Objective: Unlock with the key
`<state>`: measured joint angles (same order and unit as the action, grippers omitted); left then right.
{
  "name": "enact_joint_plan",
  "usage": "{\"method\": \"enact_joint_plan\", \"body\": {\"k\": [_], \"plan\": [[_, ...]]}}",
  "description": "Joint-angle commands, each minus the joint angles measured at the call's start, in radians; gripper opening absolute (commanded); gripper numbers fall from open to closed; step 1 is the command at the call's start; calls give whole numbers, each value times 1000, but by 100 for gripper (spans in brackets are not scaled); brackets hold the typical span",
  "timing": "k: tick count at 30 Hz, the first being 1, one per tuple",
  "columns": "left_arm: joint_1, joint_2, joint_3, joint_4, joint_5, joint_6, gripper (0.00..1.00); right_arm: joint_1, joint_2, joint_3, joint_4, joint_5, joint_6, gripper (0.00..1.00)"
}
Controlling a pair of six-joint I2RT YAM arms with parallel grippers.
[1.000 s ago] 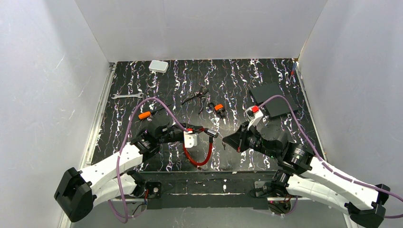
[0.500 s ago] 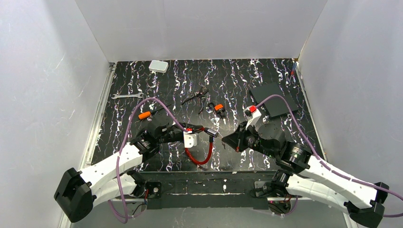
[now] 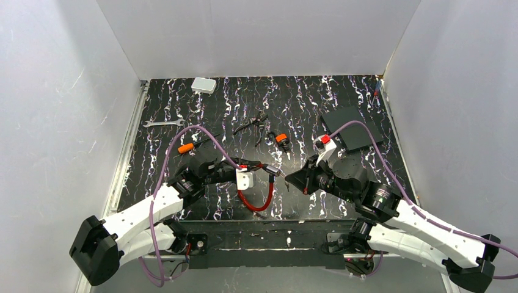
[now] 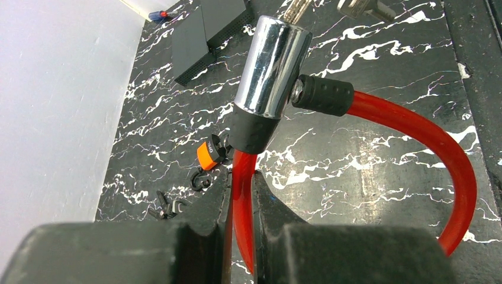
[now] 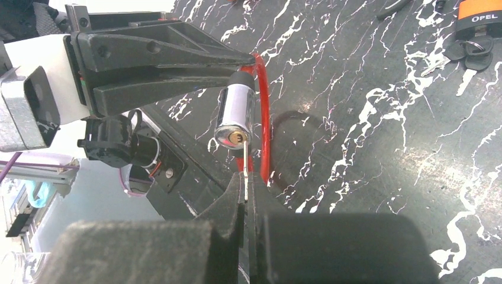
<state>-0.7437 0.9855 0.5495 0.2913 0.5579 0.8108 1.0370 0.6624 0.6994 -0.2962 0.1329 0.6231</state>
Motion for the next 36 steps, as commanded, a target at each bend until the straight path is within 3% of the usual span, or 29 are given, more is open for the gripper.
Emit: {"method": "enact_joint_plan", "body": {"k": [1,22,36], "plan": [[-6,-24,-3,48,5,-1,0,1,-10,59,47,21,-16,1],[-10,-22,-6,48,2,2,0,1,11,36,83,7,-5,1],[-10,-24,-8,48,-11,11,0,1,9,69,-4,27,-25,1]]}}
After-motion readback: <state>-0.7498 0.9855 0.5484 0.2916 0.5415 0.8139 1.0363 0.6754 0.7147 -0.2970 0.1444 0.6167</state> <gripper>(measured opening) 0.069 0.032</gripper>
